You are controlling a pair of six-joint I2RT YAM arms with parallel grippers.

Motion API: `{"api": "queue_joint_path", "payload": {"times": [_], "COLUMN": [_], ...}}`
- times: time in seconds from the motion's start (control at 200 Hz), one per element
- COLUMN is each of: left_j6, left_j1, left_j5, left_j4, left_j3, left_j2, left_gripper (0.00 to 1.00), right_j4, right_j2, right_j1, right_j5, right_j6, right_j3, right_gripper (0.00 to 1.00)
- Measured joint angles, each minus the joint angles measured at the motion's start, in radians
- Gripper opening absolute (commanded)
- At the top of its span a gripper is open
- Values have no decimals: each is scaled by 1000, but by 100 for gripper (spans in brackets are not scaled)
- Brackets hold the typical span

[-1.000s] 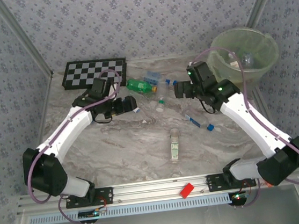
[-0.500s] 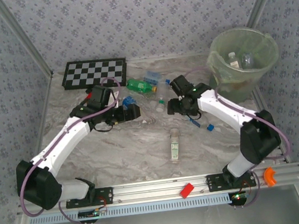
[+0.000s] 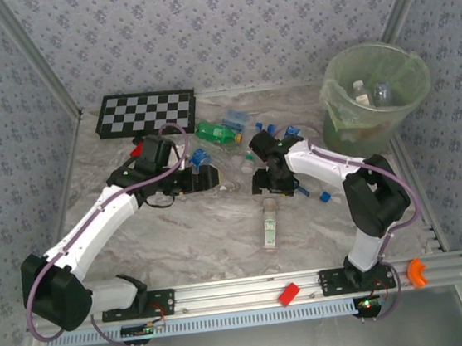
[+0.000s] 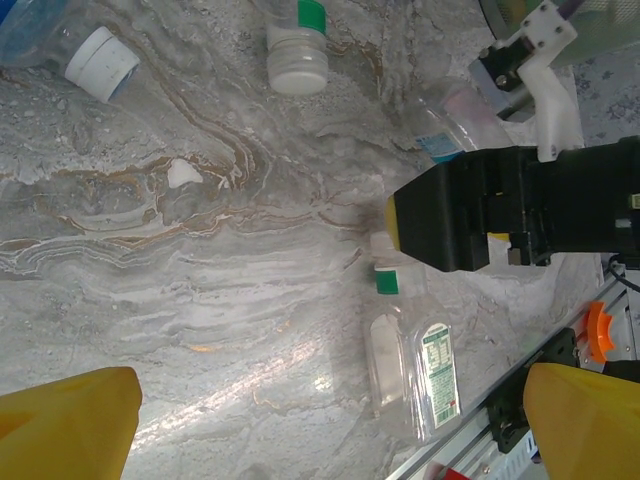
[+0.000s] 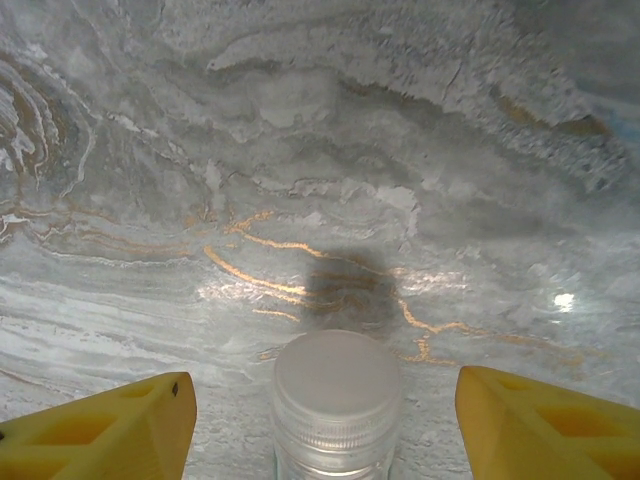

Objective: Put the plastic bottles in the bin

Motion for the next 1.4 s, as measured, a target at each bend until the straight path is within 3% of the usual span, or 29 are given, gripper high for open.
{"api": "queue_joint_path", "payload": {"times": [0.3, 0.485, 0.58, 0.66, 0.705, 1.089, 1.399], "left_j6": [4, 4, 4, 4, 4, -2, -12], "left_j1": [0, 0, 0, 0, 0, 0, 0], "left_j5": [0, 0, 0, 0, -1, -15, -16], "left_j4": [-6, -10, -12, -14, -14, -5, 33], "left_j3": [-17, -29, -30, -30, -30, -7, 84], "left_j2": [-19, -31, -32, -32, -32, -32, -32], "left_gripper": [98, 98, 98, 98, 98, 98, 98], "right_j4": [44, 51, 44, 40, 40, -48, -152], "right_j2": [73, 89, 89, 89, 89, 25, -116], "right_j1": [40, 44, 44, 44, 44, 27, -73], "right_j5": [-47, -52, -44, -40, -35, 22, 153], "right_j6": [29, 42, 46, 39, 44, 31, -65], "right_j3": [-58, -77, -76, -69, -61, 124, 380], "right_gripper": [66, 54, 53, 37, 33, 33, 32]}}
